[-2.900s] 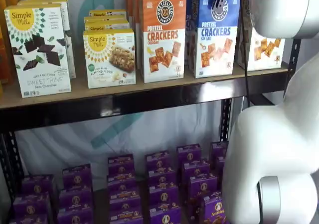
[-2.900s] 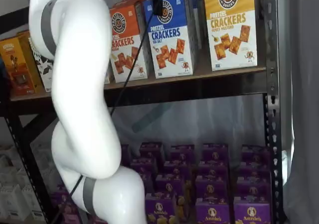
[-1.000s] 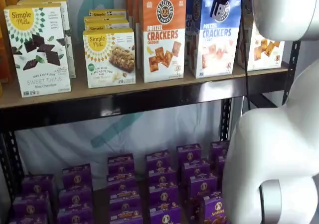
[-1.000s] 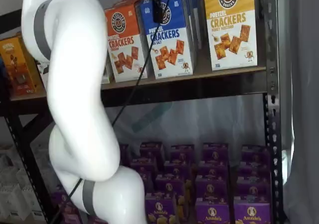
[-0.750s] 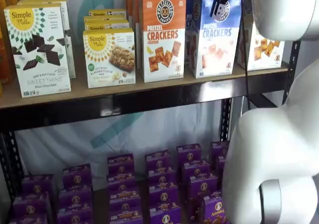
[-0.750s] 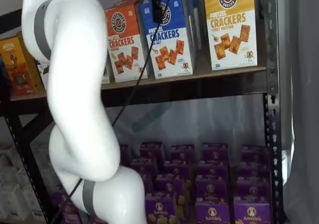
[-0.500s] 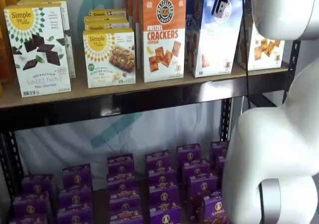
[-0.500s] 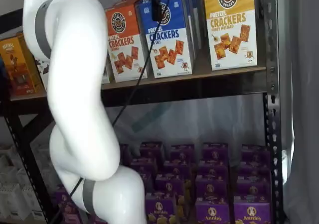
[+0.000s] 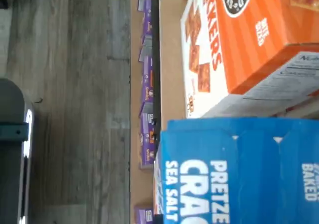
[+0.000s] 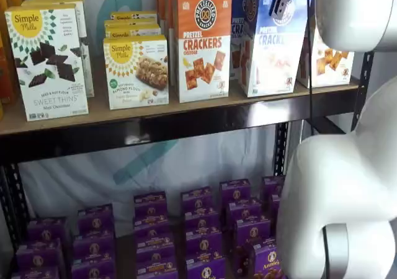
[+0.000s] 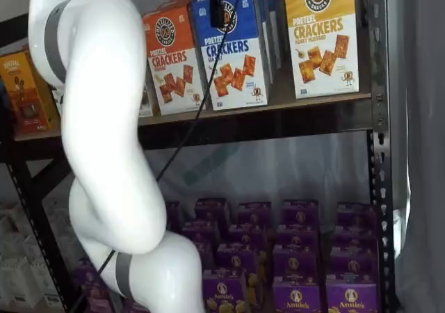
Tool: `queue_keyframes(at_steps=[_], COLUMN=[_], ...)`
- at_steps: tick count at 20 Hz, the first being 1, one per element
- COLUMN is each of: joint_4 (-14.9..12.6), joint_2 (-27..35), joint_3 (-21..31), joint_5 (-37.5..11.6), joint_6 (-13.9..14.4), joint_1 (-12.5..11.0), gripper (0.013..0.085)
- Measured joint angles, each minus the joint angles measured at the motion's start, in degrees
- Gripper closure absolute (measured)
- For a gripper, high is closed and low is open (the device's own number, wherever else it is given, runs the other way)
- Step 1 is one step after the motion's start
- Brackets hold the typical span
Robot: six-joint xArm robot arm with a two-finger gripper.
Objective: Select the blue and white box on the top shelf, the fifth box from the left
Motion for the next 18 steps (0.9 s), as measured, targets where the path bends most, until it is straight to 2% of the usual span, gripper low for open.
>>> queue_keyframes(at_steps=[5,11,18], joint_4=[-0.2,-1.3,-1.6], joint_2=[-1.9,-7.0,-12.9], joint_3=[0.5,4.8,10.2], joint_5=[3.4,5.5,7.7], joint_6=[0.1,-0.3,-2.5], joint_1=[-0.3,-0.5,-2.8], gripper=[0.0410,0.0410,0.0410])
